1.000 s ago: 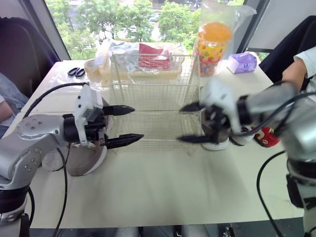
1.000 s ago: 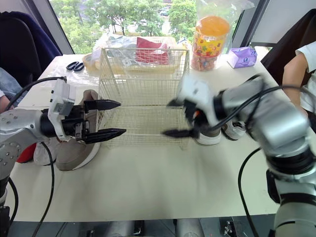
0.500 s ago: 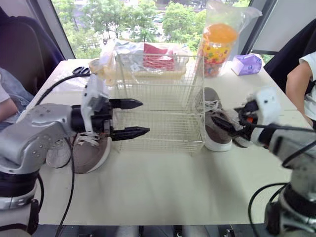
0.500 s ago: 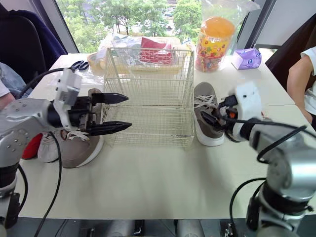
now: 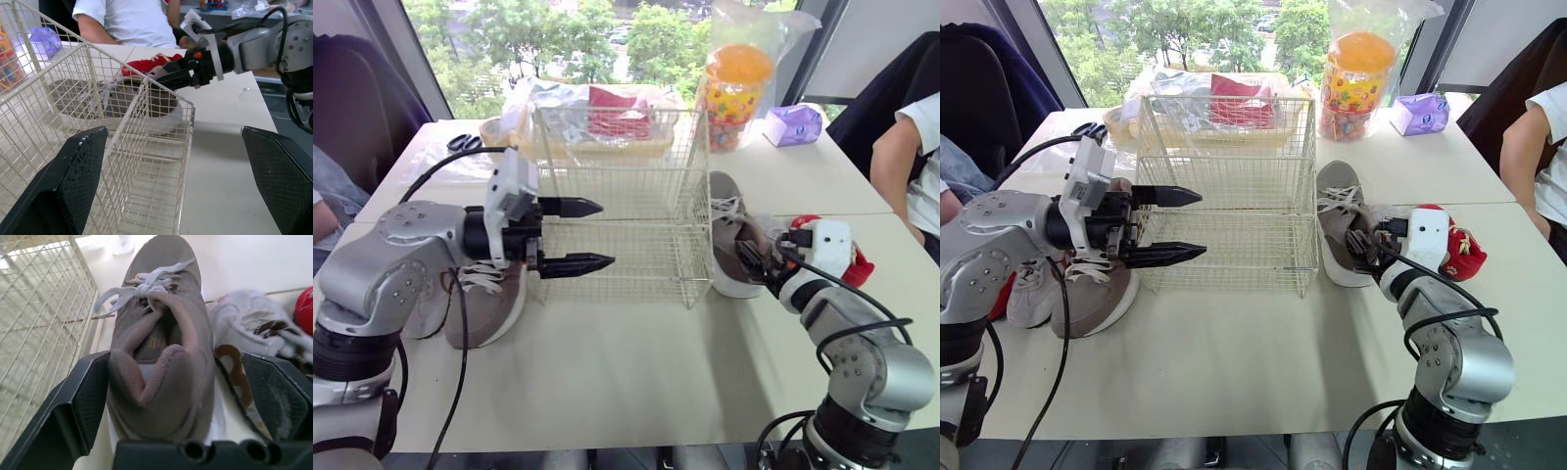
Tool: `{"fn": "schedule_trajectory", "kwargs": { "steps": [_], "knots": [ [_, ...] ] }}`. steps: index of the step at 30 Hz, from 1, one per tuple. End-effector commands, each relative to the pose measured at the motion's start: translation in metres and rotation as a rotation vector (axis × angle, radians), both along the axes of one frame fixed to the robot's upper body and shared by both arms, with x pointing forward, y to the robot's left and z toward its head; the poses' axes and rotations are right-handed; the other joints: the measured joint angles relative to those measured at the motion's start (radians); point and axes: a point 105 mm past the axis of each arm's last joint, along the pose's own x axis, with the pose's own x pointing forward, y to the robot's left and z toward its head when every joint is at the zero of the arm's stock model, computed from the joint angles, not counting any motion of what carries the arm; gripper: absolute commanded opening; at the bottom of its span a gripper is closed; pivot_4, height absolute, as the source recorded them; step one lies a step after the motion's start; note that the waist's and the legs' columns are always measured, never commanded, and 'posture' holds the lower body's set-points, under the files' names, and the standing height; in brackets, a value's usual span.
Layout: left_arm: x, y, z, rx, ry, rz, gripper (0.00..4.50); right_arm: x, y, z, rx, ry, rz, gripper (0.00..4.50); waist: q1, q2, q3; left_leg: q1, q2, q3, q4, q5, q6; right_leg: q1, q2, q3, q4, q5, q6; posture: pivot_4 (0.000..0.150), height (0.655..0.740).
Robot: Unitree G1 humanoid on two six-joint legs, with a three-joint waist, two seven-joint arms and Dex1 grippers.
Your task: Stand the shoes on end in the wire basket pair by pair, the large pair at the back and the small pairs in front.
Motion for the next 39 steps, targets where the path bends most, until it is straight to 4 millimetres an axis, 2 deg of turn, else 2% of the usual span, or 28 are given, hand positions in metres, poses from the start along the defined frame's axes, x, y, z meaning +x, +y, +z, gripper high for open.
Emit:
{"fn": "schedule_trajectory", "kwargs": {
  "steps": [1,4,6,12,15,16,19,23,29,31,33,39],
  "knots": [
    [-0.005,-0.001,0.012,0.010,-0.067,0.003,4.50,0.003,0.005,-0.004,-0.004,-0.004,0.004,4.49,0.000,0.000,0.000,0.000,0.000,0.000,0.000,0.000,0.000,0.000,0.000,0.000,0.000,0.000,0.000,0.150,0.7400],
    [-0.006,-0.001,0.013,0.013,-0.071,0.009,4.50,0.003,0.012,-0.011,-0.024,0.017,0.016,4.49,0.000,0.000,0.000,0.000,0.000,0.000,0.000,0.000,0.000,0.000,0.000,0.000,0.000,-0.001,-0.001,0.150,0.7400],
    [-0.006,0.000,0.014,0.015,-0.073,0.012,4.50,0.002,0.012,-0.014,-0.026,0.023,0.008,4.10,-0.001,0.000,0.000,0.000,0.000,0.000,0.000,0.000,0.000,0.000,0.000,0.000,0.000,-0.001,-0.001,0.150,0.7400],
    [-0.005,0.000,0.016,0.016,-0.080,0.017,4.50,0.003,0.007,-0.012,-0.054,-0.003,-0.041,1.77,-0.001,-0.001,-0.001,0.000,0.000,0.000,0.000,0.000,0.000,0.000,0.000,0.000,0.000,-0.001,-0.001,0.150,0.7400],
    [-0.004,-0.001,0.017,0.016,-0.083,0.016,4.50,0.003,0.005,-0.004,-0.045,-0.036,-0.055,0.52,-0.001,-0.001,-0.001,0.001,0.000,0.000,0.000,0.000,0.000,0.001,0.000,0.000,0.000,-0.001,-0.002,0.150,0.7400],
    [-0.003,-0.001,0.017,0.016,-0.085,0.016,4.50,0.003,0.004,0.002,-0.037,-0.057,-0.066,0.52,-0.001,-0.001,-0.001,0.001,0.000,0.000,0.000,0.000,0.000,0.001,0.000,0.000,0.000,-0.001,-0.002,0.150,0.7400],
    [-0.001,0.000,0.020,0.008,-0.089,0.018,4.50,0.002,-0.001,0.035,-0.026,-0.176,-0.098,0.52,0.000,0.000,0.000,0.000,0.000,0.000,0.000,0.000,0.000,0.001,0.000,0.000,0.000,-0.001,-0.002,0.150,0.7400],
    [0.007,0.003,0.029,-0.051,-0.075,0.036,4.50,0.001,-0.015,0.111,0.023,-0.420,-0.153,0.52,0.000,0.006,0.004,-0.001,0.000,0.000,0.000,0.000,0.000,-0.001,0.000,0.001,0.000,-0.001,-0.001,0.150,0.7400],
    [0.018,0.010,0.037,-0.118,-0.046,0.057,4.50,-0.005,-0.019,0.169,-0.014,-0.587,-0.141,0.52,0.001,0.005,0.004,-0.001,0.000,-0.002,-0.004,0.000,0.000,-0.002,0.001,-0.001,0.000,0.000,0.003,0.150,0.7400],
    [0.028,0.019,0.048,-0.162,-0.018,0.094,4.50,-0.015,-0.003,0.198,-0.206,-0.684,-0.007,0.52,0.002,0.006,0.004,-0.002,0.000,-0.002,-0.005,0.000,0.000,-0.002,0.001,-0.001,0.000,0.000,0.003,0.150,0.7400],
    [0.036,0.028,0.059,-0.201,0.000,0.119,4.50,-0.026,0.018,0.212,-0.435,-0.754,0.162,0.52,-0.001,0.008,0.006,-0.003,-0.002,-0.001,-0.005,0.000,0.000,-0.004,-0.001,0.000,-0.001,0.000,0.003,0.150,0.7400],
    [0.052,0.051,0.080,-0.253,0.037,0.166,4.50,-0.046,0.043,0.226,-0.866,-0.914,0.490,0.52,-0.006,0.005,0.007,0.000,-0.002,-0.001,-0.009,0.000,0.001,-0.003,0.000,0.001,-0.001,-0.001,0.005,0.150,0.7400]
  ]
}}
